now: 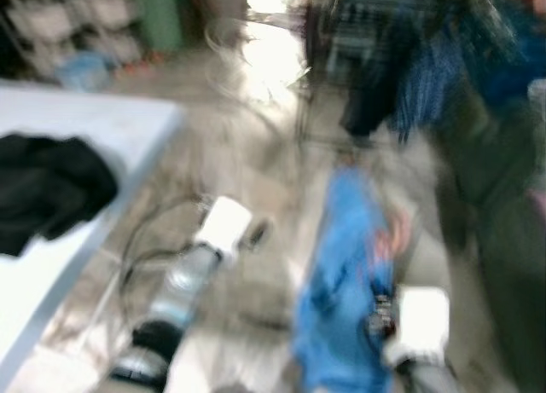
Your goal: Hang hanger
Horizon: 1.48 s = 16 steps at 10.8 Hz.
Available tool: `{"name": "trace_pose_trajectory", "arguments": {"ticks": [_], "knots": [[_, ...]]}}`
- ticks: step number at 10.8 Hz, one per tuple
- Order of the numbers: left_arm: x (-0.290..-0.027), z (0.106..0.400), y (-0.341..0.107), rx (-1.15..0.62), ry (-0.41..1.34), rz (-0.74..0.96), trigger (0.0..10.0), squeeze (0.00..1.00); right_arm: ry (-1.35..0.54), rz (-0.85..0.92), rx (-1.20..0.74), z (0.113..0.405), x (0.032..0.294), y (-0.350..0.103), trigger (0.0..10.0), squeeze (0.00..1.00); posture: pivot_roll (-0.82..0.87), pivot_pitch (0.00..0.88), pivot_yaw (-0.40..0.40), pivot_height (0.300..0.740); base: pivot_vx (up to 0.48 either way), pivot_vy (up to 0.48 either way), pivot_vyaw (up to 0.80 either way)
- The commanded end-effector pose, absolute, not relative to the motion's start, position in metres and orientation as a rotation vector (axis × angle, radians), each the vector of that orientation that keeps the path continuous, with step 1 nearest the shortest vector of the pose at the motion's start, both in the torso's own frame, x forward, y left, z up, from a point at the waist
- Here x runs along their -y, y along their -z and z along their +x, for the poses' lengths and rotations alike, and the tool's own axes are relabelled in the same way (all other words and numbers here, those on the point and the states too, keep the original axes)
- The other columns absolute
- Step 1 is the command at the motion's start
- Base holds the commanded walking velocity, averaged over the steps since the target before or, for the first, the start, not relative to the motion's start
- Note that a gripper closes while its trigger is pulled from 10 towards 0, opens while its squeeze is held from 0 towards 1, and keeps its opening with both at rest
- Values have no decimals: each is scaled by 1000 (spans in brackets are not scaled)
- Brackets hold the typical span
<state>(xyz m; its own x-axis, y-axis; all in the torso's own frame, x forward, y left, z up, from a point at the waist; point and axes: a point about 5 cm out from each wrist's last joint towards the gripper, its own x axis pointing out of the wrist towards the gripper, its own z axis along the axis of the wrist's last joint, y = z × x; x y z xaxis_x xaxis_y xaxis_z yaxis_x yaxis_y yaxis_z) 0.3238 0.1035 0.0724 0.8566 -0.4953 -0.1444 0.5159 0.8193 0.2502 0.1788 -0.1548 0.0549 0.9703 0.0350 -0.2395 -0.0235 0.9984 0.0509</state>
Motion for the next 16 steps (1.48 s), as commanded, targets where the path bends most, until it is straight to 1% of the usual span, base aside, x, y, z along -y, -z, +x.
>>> {"name": "trace_pose_trajectory", "arguments": {"ticks": [1, 2, 5, 10, 12, 13, 16], "knots": [[-105, 326, -77, -62, 553, 289, 10000, 0, -45, 48, -210, 183, 152, -61, 10000, 0, -9, 74, 12, 740, 0, -270, 0], [-104, 326, -78, -61, 563, 278, 10000, 0, -48, 44, -204, 184, 151, -62, 10000, 0, -11, 77, 19, 740, 244, -412, 0], [-103, 325, -79, -53, 579, 274, 10000, 0, -49, 56, -203, 182, 145, -60, 10000, 0, -12, 77, 35, 740, 0, -413, 0], [-103, 327, -81, -60, 612, 225, 10000, 0, -47, 46, -184, 181, 145, -62, 10000, 0, -26, 73, 46, 740, 0, 0, 0], [-103, 327, -79, -67, 596, 217, 10000, 0, -55, 36, -190, 178, 146, -61, 10000, 0, -26, 76, 38, 740, 240, 0, 800], [-107, 328, -76, -87, 548, 200, 10000, 0, -65, 28, -190, 179, 146, -61, 10000, 0, -22, 76, 29, 740, 247, 0, 800], [-114, 327, -71, -110, 483, 176, 10000, 0, -95, 6, -188, 182, 148, -63, 10000, 0, -4, 73, -2, 740, 264, 0, 800]]}}
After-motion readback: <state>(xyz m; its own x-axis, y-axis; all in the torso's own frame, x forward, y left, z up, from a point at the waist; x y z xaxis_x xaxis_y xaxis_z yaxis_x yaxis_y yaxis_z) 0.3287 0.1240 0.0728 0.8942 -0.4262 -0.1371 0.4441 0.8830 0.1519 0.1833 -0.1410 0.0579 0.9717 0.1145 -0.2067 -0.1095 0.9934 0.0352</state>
